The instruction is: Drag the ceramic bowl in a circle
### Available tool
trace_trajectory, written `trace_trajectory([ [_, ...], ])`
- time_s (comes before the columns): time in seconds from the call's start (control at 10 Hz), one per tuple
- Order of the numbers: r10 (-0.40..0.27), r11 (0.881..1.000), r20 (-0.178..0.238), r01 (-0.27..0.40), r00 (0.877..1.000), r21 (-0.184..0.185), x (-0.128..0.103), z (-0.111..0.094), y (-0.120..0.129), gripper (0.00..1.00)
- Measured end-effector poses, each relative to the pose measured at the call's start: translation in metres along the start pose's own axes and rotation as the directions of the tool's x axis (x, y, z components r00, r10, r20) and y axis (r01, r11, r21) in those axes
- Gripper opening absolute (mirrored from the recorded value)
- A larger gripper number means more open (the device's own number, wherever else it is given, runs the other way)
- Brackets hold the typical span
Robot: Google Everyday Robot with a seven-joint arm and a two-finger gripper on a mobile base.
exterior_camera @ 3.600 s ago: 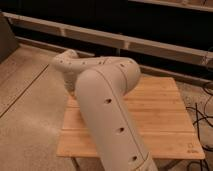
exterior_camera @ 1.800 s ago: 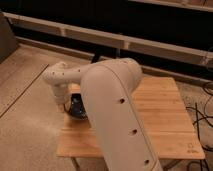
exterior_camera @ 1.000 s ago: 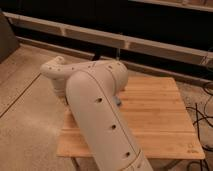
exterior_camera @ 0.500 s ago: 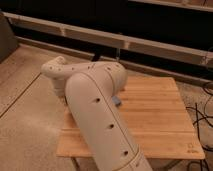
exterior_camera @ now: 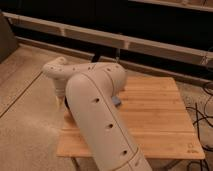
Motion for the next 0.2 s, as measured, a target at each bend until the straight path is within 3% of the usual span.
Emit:
trace_trajectory([
  [0.2,0.000,1.000,0.000,0.000,1.000,0.000,0.0000,0.0000,-0.0001,0.75],
])
